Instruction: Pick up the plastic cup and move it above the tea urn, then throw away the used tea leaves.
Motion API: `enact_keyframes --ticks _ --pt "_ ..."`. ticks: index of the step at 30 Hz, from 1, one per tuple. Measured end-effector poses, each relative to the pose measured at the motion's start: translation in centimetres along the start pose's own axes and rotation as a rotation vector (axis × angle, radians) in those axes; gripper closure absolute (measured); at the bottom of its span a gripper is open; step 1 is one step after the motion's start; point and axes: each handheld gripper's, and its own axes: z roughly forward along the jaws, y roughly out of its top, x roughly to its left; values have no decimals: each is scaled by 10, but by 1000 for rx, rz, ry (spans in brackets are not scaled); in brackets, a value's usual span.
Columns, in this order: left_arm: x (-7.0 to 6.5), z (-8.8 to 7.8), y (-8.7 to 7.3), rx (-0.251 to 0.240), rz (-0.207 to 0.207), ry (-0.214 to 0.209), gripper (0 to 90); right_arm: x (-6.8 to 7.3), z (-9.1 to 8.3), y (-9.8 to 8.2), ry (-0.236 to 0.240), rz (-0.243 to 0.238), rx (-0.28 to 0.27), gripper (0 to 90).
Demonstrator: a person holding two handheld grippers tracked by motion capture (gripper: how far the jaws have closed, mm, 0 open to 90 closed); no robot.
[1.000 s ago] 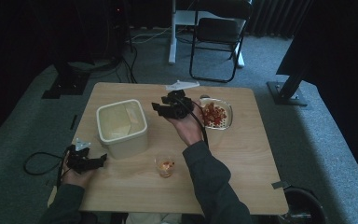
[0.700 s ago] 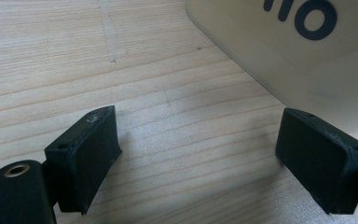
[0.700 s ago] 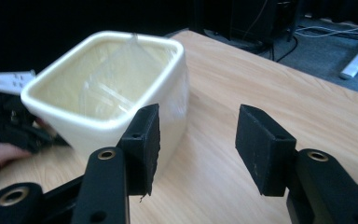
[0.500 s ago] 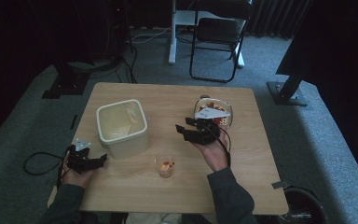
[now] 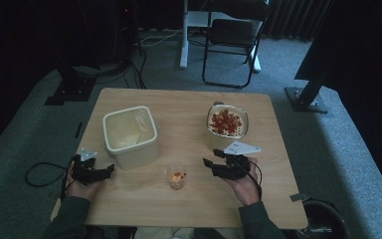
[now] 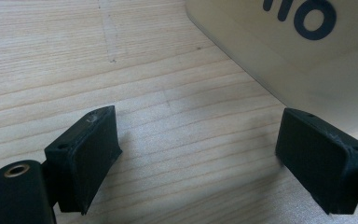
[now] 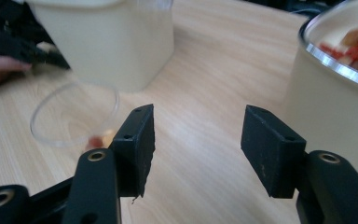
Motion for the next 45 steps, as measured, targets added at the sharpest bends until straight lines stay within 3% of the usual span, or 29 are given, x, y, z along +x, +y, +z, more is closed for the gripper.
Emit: enact_keyframes --ticks 10,15,22,25,31,37,42,45 --pt "0 0 0 1 1 0 136 10 4 -31 33 -50 36 344" --pt "-1 -1 -1 2 2 0 136 20 9 -45 72 -67 53 276" --pt "-1 -1 -1 1 1 0 136 42 29 -50 113 -126 72 209" --pt "-1 -1 -1 0 0 0 136 48 37 -50 130 -129 67 203" --pt "-1 -1 -1 0 0 0 136 68 65 -48 121 -133 29 199" --pt "-1 -1 -1 0 0 0 136 78 79 -41 104 -137 -35 172" --pt "-1 -1 -1 0 0 0 136 81 87 -39 94 -135 -63 269" --pt "-1 -1 -1 0 1 0 136 80 88 -38 90 -124 -95 282"
